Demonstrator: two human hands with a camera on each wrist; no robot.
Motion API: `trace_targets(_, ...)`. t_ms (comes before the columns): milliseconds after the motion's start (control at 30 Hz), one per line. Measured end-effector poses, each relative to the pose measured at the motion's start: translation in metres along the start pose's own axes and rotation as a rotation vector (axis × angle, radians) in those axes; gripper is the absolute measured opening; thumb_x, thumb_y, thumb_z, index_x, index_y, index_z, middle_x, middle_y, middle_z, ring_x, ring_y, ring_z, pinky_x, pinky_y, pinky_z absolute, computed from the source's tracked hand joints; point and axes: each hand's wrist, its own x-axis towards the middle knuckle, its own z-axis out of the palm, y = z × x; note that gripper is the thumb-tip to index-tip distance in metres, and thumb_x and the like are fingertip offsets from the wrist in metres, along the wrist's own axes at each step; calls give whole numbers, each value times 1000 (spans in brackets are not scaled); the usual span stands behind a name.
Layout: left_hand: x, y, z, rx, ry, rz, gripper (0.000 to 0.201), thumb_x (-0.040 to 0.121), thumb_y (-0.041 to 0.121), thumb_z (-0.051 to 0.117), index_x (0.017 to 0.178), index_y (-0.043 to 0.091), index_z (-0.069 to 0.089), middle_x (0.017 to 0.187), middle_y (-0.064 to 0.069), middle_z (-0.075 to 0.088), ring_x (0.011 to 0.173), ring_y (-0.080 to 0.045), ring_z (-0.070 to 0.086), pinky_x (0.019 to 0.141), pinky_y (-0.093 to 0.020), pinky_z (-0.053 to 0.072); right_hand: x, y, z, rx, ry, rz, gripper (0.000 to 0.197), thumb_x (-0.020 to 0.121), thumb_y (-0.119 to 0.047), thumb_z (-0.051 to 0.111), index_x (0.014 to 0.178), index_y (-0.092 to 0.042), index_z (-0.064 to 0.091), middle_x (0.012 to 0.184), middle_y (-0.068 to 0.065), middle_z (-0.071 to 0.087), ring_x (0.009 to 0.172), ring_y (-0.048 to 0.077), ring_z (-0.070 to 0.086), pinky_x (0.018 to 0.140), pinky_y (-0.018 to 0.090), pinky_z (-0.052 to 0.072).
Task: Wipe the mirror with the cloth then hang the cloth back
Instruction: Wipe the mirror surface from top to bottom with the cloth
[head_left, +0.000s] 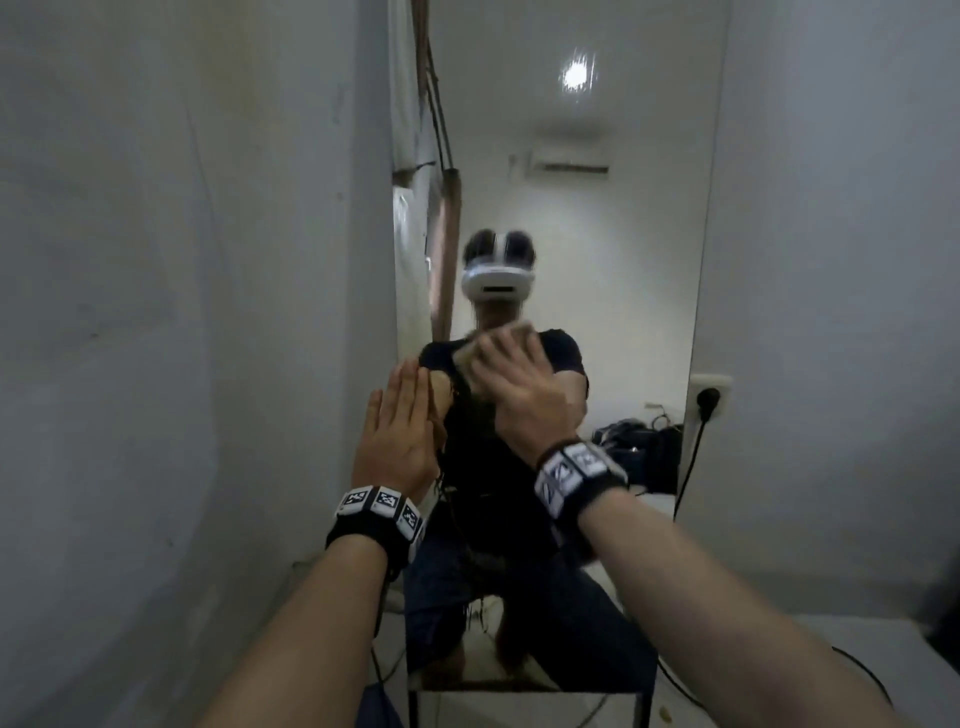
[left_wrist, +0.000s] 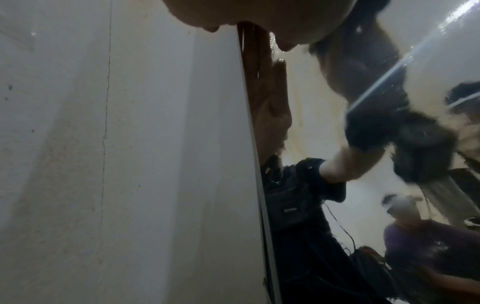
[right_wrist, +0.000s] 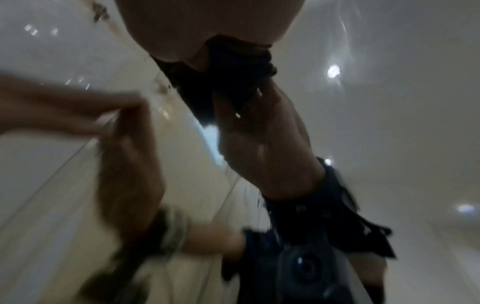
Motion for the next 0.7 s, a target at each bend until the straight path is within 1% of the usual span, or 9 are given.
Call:
trace_targets(67,0,-2,1,-3,-3,10,60,94,21,24,152,3,19,161,-11,11,149,-25,12,120,-47,19,-62,-15,17,47,-34,-35,41,82,-5,45,115,-12,68,133,8,58,132,26,46,113,53,26)
trace_targets(200,-1,-1,2,27,-1,8,61,94,19,30,151,3,18,161,-13,11,149,-27,13,120,-47,20,-160,-35,35,116,-230,-119,38,80,-10,49,111,-15,70,132,3,59,132,21,43,120,41,9)
trace_targets(333,-3,0,1,36,-13,1,62,95,20,33,152,3,17,162,-13,7,150,-27,9,121,-45,16,-188,-45,30,63,-387,-145,32,72,-19,70,104,-22,72,127,-5,63,127,15,49,118,36,14)
trace_targets(400,-3,2,-1,28,-14,-11,62,94,20,35,151,2,19,161,-14,11,149,-28,13,120,-46,20,-175,-50,18,93,-369,-101,28,77,-20,59,101,-26,72,119,-7,67,115,15,60,109,36,33)
trace_targets(433,-3,4,-1,19,-18,-16,62,94,20,36,151,1,21,160,-15,13,148,-29,15,119,-47,22,-163,-52,9,145,-326,-65,31,78,-19,52,101,-25,72,113,-6,69,107,16,64,98,35,46)
trace_targets(500,-3,5,-2,10,-27,-27,61,94,21,34,150,0,22,160,-16,14,148,-29,16,118,-48,24,-128,-50,-12,274,-180,21,33,81,-11,47,103,-20,71,105,-1,71,91,20,68,78,29,54)
trace_targets(533,-3,6,-2,7,-33,-31,61,94,24,31,150,0,22,160,-15,14,148,-29,16,118,-48,24,-105,-45,-21,306,-87,57,33,84,-7,48,105,-17,70,105,2,71,90,21,68,78,28,53)
trace_targets(633,-4,5,-5,-5,-41,-33,64,94,28,27,152,2,17,161,-14,10,149,-27,12,119,-48,21,-13,-25,-50,299,148,136,39,83,6,49,113,-9,68,114,8,69,104,23,64,94,32,49)
trace_targets(700,-8,5,-5,2,-33,-17,65,94,28,28,152,3,15,161,-13,9,149,-27,11,120,-47,18,56,-12,-67,234,240,141,36,81,2,51,110,-10,68,107,8,69,96,26,63,87,37,50)
